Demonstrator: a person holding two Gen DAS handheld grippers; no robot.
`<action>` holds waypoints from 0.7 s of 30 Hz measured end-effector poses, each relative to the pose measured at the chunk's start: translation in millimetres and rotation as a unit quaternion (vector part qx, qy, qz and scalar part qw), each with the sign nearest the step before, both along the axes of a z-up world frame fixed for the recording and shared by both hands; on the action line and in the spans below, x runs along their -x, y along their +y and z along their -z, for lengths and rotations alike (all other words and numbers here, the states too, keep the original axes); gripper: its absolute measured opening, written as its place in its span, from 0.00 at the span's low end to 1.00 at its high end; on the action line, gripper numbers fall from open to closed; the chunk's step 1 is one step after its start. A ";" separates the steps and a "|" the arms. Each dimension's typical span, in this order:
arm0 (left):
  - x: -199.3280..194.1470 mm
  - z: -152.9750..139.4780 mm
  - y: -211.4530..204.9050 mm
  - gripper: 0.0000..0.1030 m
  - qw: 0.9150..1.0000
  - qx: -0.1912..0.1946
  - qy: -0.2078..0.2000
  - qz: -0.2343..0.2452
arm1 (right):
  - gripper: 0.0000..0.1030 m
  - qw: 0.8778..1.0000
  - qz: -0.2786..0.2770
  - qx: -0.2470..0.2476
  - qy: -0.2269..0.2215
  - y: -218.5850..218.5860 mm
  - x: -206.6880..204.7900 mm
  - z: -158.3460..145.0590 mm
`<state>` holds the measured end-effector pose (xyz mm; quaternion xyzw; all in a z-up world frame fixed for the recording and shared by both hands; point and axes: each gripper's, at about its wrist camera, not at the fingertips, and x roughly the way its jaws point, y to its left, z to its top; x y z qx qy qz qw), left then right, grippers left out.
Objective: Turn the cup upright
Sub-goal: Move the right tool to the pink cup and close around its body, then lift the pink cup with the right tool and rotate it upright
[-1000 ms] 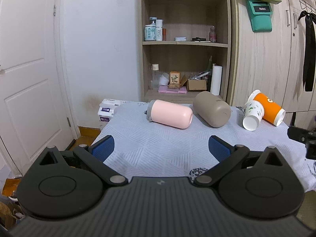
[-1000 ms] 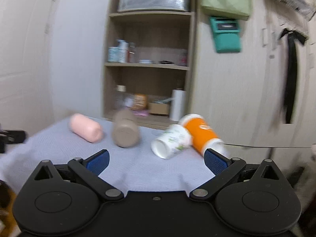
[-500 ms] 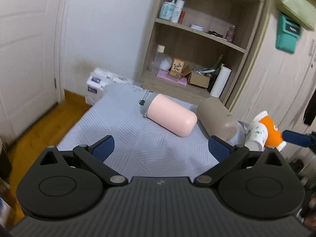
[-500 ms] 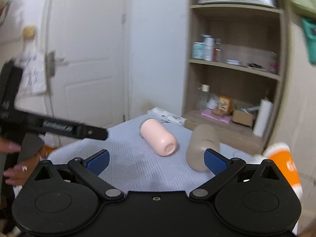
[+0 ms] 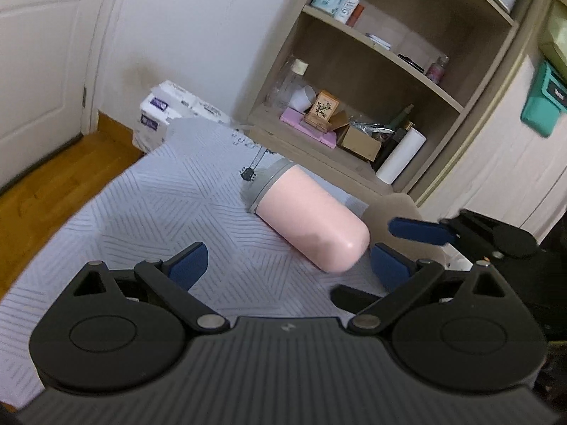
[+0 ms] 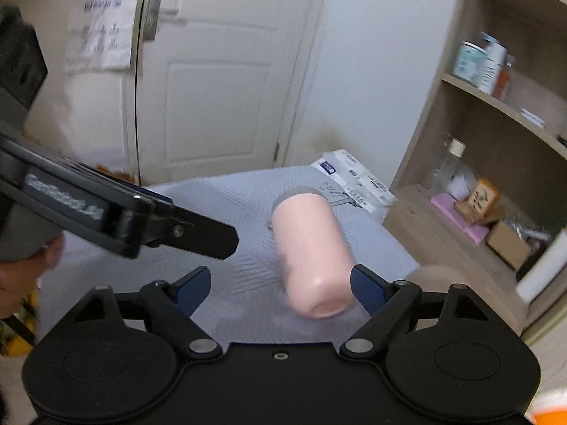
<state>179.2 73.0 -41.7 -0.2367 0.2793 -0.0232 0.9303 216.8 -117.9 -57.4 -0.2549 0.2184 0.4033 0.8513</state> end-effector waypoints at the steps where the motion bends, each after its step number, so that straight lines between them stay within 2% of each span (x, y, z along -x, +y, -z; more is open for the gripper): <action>1: -3.7 2.8 0.9 0.96 1.000 0.004 0.004 -0.003 | 0.86 1.000 -0.001 0.011 -0.002 3.3 -4.6 1.8; 4: -13.8 9.5 3.4 0.96 1.000 0.017 0.015 -0.010 | 0.87 0.998 -0.005 0.056 -0.014 12.2 -17.0 8.6; 8: -21.7 17.4 8.2 0.96 0.999 0.044 0.024 -0.004 | 0.86 0.997 0.000 0.075 0.007 16.5 -30.5 11.6; 10: -23.0 19.5 10.1 0.96 0.998 0.053 0.026 -0.005 | 0.81 0.996 -0.001 0.085 0.009 19.7 -32.8 12.6; 12: -25.4 20.5 10.5 0.96 0.998 0.055 0.027 -0.007 | 0.67 0.995 -0.002 0.096 0.009 24.2 -35.6 14.5; 13: -25.8 20.6 10.2 0.96 0.998 0.056 0.027 -0.006 | 0.65 0.995 0.002 0.102 0.008 26.0 -35.9 15.3; 21: -23.0 21.4 11.4 0.96 0.996 0.080 0.030 -0.001 | 0.65 0.996 0.026 0.082 0.026 24.9 -28.3 4.1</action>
